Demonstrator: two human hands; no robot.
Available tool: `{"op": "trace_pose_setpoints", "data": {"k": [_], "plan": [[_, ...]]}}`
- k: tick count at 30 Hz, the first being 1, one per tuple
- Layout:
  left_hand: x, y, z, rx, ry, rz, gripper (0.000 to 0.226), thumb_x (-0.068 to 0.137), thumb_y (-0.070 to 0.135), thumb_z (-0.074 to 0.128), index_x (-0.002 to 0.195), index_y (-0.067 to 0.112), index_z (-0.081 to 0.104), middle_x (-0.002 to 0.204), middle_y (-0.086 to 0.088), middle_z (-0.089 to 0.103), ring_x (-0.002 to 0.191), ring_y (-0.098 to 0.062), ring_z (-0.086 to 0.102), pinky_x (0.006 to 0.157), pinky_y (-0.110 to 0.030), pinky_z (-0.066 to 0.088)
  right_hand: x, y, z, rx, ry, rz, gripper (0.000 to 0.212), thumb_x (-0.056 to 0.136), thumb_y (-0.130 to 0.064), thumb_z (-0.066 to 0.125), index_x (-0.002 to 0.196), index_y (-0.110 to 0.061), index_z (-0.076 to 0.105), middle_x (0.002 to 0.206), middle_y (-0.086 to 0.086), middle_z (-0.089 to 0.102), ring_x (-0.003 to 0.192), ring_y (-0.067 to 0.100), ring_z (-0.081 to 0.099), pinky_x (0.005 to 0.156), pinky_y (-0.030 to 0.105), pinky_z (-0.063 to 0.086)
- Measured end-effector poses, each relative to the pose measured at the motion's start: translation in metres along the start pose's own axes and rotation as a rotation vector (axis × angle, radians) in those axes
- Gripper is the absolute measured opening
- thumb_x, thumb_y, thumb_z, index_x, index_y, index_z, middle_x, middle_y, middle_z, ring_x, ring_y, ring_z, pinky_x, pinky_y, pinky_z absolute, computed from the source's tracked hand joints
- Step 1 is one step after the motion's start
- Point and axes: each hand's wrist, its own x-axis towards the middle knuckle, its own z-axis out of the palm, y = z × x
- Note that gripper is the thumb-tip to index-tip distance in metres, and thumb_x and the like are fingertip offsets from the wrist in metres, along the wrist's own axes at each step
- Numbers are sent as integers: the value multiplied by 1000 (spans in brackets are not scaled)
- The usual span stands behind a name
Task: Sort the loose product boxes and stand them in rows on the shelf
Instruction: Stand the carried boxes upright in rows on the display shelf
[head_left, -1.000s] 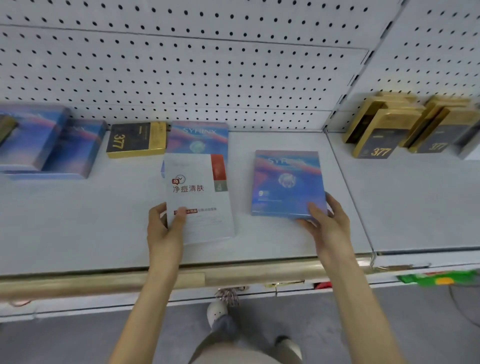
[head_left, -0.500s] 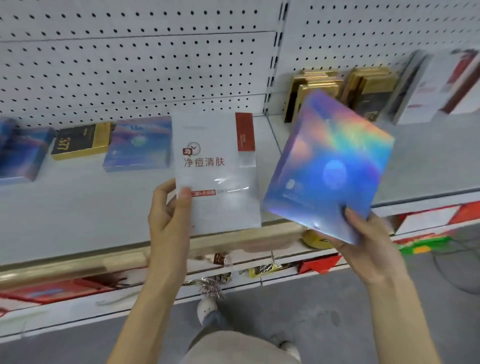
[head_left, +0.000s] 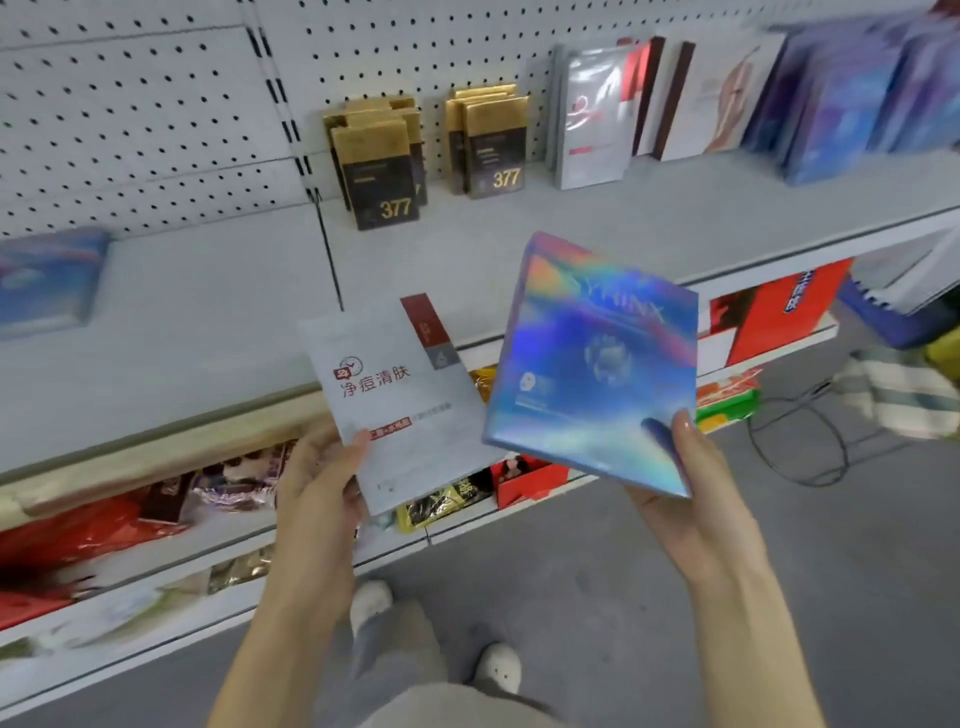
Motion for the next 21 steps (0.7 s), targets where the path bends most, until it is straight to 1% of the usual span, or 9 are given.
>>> {"op": "trace_pose_setpoints", "data": {"k": [2,4,5,7,11,13,15,18,21], "plan": [[-8,-4,24,8,-40,-7,19,89,15,59,108,16,60,103,-3,71,94,-20,67,78,-39,51,-6,-15,-21,99,79,-1,31,70,-46,71,92,-25,79,107,-2,74,97,15,70,79,29,58],[-10,-6,49,31,-66,-4,26,88,16,60,114,13,58,107,-6,71,99,-23,67,85,-44,51,-4,-27,-46,174,164,0,25,80,-33,58,86,-21,79,95,-3,75,85,13,72,70,28,59],[-8,-4,57,35,-75,0,28,88,15,60,115,11,57,108,-7,71,100,-24,67,86,-44,52,-2,-29,-54,152,207,-4,25,82,-26,56,92,-17,77,93,-2,75,82,12,72,66,27,59],[-4,-2,77,47,-96,9,29,87,16,61,115,10,58,107,-7,71,100,-24,68,87,-45,52,9,-34,-71,108,293,-40,23,84,-17,57,104,-14,68,93,-2,75,80,11,71,63,23,57],[19,-1,123,40,-132,-8,33,80,18,65,111,10,57,104,-6,73,102,-28,67,88,-55,51,39,-42,-95,197,326,-61,17,83,-18,59,88,-16,75,96,-1,74,80,9,71,63,21,56],[38,-4,152,41,-132,-9,28,77,17,67,103,15,57,99,-6,74,100,-30,67,86,-56,51,62,-58,-103,209,334,-88,23,76,-22,65,96,-16,72,101,1,74,84,11,71,66,23,57],[61,-8,187,33,-131,1,23,79,13,67,99,19,56,95,-4,74,98,-30,67,85,-53,53,95,-77,-117,144,343,-107,38,76,-19,64,113,-11,64,113,4,71,90,13,70,71,25,58],[98,-9,246,40,-165,35,39,70,20,71,105,20,55,103,-5,72,98,-29,67,86,-51,54,151,-107,-133,76,324,-79,45,78,-13,61,122,-6,59,119,8,69,93,16,70,73,26,58],[141,-5,302,111,-176,135,34,83,12,68,112,15,50,101,1,69,85,-8,69,64,-23,57,203,-137,-139,-9,281,-50,40,78,-13,61,117,-8,61,119,8,69,93,16,70,73,25,58]]}}
